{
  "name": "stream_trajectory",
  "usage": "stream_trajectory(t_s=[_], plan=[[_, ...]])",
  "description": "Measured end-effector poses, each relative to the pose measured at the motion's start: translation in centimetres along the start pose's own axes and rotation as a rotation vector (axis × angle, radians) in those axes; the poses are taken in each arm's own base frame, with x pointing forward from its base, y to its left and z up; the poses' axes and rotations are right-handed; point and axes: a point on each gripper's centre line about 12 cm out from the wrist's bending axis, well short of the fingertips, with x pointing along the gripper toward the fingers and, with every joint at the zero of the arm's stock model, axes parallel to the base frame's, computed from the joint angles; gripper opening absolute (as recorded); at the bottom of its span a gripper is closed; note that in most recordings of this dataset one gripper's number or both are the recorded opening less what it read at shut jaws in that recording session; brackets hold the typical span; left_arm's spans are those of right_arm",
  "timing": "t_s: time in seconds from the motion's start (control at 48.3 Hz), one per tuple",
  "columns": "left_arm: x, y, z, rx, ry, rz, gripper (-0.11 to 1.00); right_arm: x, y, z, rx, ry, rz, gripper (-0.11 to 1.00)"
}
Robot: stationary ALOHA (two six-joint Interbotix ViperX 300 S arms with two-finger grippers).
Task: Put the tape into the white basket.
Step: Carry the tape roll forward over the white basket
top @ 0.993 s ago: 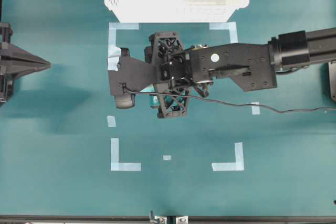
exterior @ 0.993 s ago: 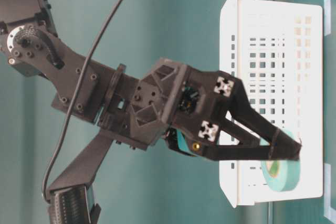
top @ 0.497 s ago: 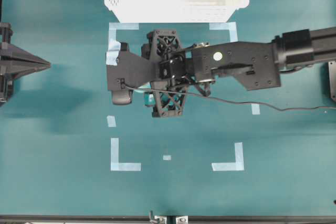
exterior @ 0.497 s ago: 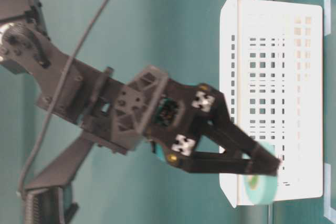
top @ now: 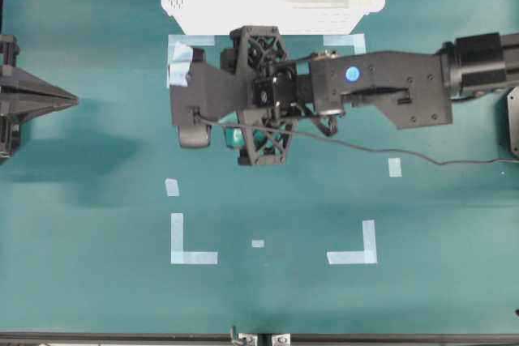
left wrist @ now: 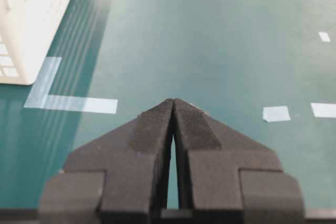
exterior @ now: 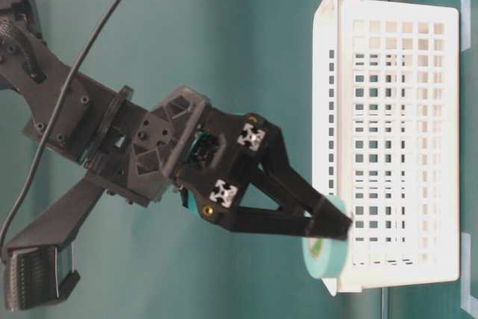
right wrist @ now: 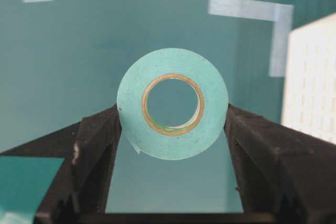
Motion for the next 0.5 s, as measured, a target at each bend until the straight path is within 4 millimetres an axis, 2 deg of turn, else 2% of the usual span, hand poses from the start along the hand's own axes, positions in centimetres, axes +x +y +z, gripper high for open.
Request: stream_trajectory(t_s=[0.269,0.497], plan=[[0.0,0.0,-0.1,0.0,0.003,0.002,-0.11,-0.6,-3.5,0.4,0.061,-0.015,-0.039,0.68],[0.0,0.0,0.0,-0.002,-0.002,0.001,-0.11,-0.7,-5.9,-0.2,0.102,0.034,-0.076,0.68]])
